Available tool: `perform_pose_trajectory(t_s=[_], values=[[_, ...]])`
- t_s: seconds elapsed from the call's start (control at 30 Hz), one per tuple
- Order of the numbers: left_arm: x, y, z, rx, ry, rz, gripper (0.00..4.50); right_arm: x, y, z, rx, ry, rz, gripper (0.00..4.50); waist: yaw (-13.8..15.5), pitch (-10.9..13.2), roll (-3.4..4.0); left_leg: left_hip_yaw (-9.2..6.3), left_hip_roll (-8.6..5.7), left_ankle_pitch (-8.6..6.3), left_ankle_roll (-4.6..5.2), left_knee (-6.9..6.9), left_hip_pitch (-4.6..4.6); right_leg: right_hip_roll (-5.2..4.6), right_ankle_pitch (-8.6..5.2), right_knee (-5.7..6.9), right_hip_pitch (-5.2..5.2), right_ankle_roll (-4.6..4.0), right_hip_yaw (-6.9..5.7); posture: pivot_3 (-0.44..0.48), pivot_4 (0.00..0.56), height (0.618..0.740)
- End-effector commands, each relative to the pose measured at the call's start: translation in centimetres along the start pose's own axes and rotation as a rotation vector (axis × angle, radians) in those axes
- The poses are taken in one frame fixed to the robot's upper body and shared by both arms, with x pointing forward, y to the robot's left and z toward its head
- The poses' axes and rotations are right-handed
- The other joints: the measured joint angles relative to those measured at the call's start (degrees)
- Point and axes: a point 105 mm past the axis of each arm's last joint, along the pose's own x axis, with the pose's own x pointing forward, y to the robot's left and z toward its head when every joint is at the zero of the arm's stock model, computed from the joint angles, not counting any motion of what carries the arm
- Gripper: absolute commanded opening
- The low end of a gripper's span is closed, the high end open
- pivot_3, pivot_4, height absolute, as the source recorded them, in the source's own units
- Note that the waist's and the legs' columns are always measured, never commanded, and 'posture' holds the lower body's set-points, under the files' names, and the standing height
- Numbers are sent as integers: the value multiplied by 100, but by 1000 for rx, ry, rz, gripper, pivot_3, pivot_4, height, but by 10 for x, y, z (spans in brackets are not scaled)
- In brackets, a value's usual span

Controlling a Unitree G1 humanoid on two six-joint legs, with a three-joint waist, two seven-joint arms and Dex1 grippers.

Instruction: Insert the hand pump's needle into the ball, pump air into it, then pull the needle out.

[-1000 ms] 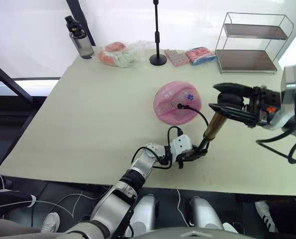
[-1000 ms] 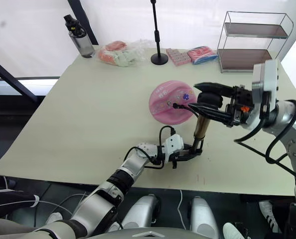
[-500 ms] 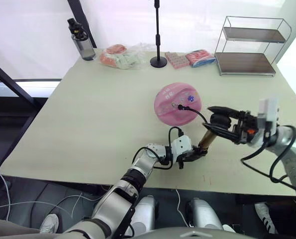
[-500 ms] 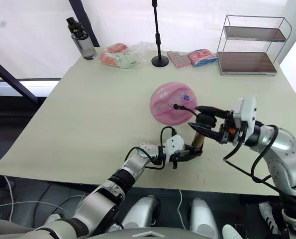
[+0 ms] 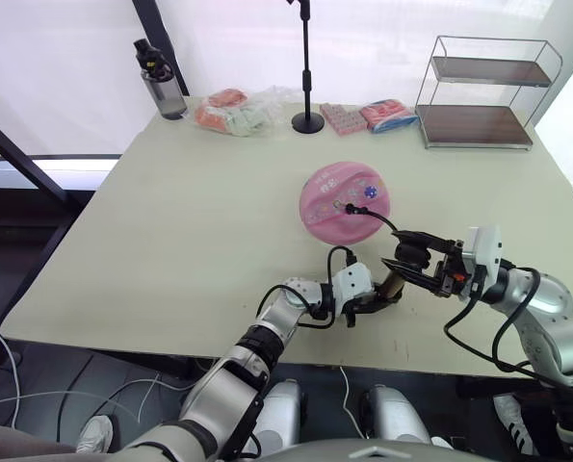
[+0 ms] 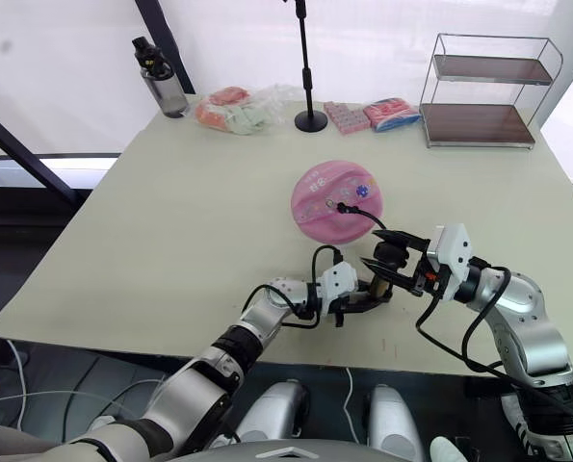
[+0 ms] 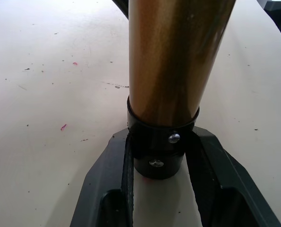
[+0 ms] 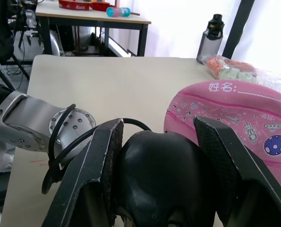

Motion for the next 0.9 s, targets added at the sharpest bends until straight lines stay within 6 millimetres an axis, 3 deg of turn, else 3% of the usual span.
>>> perform_pose_trajectory(t_s=[0.03,0.17,0.57,0.77,0.9], values=[[8,-17,-18,-31,72,-60,1092,-8,-8,4,32,40,-4,1871,10,0,1,-2,-2,0,0,0,-1,-4,0,0,0,0,-2,0,150,740],[10,-18,-15,-27,61,-65,1092,-10,-21,44,-3,-30,8,1871,18,9,12,1,-13,3,7,1,-25,-20,12,-3,-15,-12,-5,0,150,740],[16,-18,-10,-20,53,-76,1092,-26,-42,133,-72,-133,50,1871,-9,33,36,-11,-17,-1,17,-2,-76,-23,14,-10,-56,-13,-21,0,150,740],[21,-20,-9,-16,55,-81,1092,-31,-48,171,-101,-162,53,1871,-4,41,37,-14,-16,-1,18,-5,-80,-26,14,-15,-58,-13,-25,0,150,740],[21,-19,-9,-16,56,-78,1092,-31,-48,179,-91,-168,57,1871,-24,49,32,-5,-17,-4,24,-5,-97,-29,14,-16,-75,-13,-19,0,150,740]])
